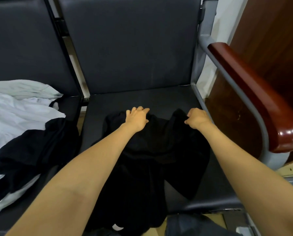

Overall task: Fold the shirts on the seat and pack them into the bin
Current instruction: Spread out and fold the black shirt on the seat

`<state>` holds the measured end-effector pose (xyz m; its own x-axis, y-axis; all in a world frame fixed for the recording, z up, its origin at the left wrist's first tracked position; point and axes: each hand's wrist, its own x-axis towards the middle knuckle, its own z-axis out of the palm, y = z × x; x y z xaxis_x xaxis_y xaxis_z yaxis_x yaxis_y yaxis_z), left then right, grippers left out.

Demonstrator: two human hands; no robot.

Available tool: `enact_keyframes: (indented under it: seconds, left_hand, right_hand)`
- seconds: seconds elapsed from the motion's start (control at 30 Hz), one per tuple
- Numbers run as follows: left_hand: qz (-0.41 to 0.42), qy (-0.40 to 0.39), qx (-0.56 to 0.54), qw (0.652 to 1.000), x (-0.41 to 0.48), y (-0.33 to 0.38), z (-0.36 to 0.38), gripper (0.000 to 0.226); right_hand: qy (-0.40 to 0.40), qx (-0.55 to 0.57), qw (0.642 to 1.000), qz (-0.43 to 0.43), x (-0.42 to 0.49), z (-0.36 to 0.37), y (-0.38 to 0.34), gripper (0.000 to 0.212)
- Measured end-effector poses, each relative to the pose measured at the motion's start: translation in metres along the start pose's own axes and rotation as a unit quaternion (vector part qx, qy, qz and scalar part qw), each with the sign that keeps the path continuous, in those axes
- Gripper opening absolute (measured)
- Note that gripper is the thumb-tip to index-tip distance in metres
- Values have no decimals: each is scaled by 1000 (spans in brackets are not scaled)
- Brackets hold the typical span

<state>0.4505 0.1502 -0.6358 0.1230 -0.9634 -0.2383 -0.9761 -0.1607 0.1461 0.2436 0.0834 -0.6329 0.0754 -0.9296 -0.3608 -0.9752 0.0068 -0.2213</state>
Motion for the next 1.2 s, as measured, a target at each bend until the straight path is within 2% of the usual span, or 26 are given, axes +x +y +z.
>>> enact_keyframes:
  seconds: [0.07,0.1,0.17,0.27,0.33,0.37,0.4,0.47,0.53,0.57,0.63,0.67,0.7,0.73,0.8,0.83,0.9,0.97,1.0,1.1,1.13,1.2]
  left_hand:
    - [4,3,44,999,5,0,-2,36]
    - [-2,35,45,998,4,-2,-4,31]
    - [-38,165,-7,986,-5,-9,-10,25]
    - [-82,365,-129,918,-27,-23,-33,17]
    - [-57,430,-183,882,-46,-33,-47,12]
    - [-31,441,-191,876,-58,-37,-51,10]
    - [-2,434,-190,881,-70,-42,-51,9]
    - [56,383,-158,908,-99,-53,-39,8]
    - [113,321,-85,936,-132,-66,-16,8]
    - [127,266,-59,954,-148,-72,-4,15]
    - [119,125,-24,985,-174,-78,13,51]
    - [104,72,-24,992,-181,-78,19,71]
    - [82,58,-41,994,-184,-78,24,82]
    - [57,72,-72,993,-183,-78,25,79]
    - [13,151,-128,980,-173,-76,23,37]
    - [-6,169,-136,976,-167,-73,21,23]
    - [-30,133,-123,983,-153,-62,14,40]
    - [-26,87,-123,988,-138,-52,10,53]
    - [-23,70,-133,988,-131,-47,9,55]
    - [21,58,-158,986,-108,-33,10,58]
    - [52,49,-159,985,-102,-26,10,60]
    - [128,10,-142,982,-92,-11,8,66]
  right_hand:
    - [9,11,1000,-13,-3,-3,0,23]
    - [27,43,999,-18,-6,-7,0,21]
    - [84,152,985,-22,-15,-19,-1,24]
    - [177,321,929,-49,-35,-44,-6,24]
    - [212,399,888,-80,-53,-58,-9,17]
    - [219,419,876,-94,-63,-61,-10,18]
    - [217,424,873,-108,-73,-63,-8,21]
    - [186,400,890,-116,-93,-58,-1,27]
    - [107,327,934,-101,-109,-44,12,29]
    - [49,285,954,-86,-118,-36,20,30]
    - [-68,230,970,-44,-132,-19,35,28]
    - [-102,214,971,-22,-137,-10,41,24]
    - [-110,201,973,-2,-140,-4,44,25]
    - [-90,195,977,11,-140,2,45,31]
    - [-11,211,977,-3,-139,11,40,42]
    - [14,228,973,-26,-137,14,35,46]
    - [2,225,971,-82,-135,18,23,54]
    - [-34,150,982,-106,-131,24,14,59]
    - [-33,105,988,-105,-128,27,10,55]
    - [44,36,988,-144,-120,35,5,18]
    - [66,62,982,-166,-117,36,5,10]
    - [57,147,965,-210,-117,33,5,4]
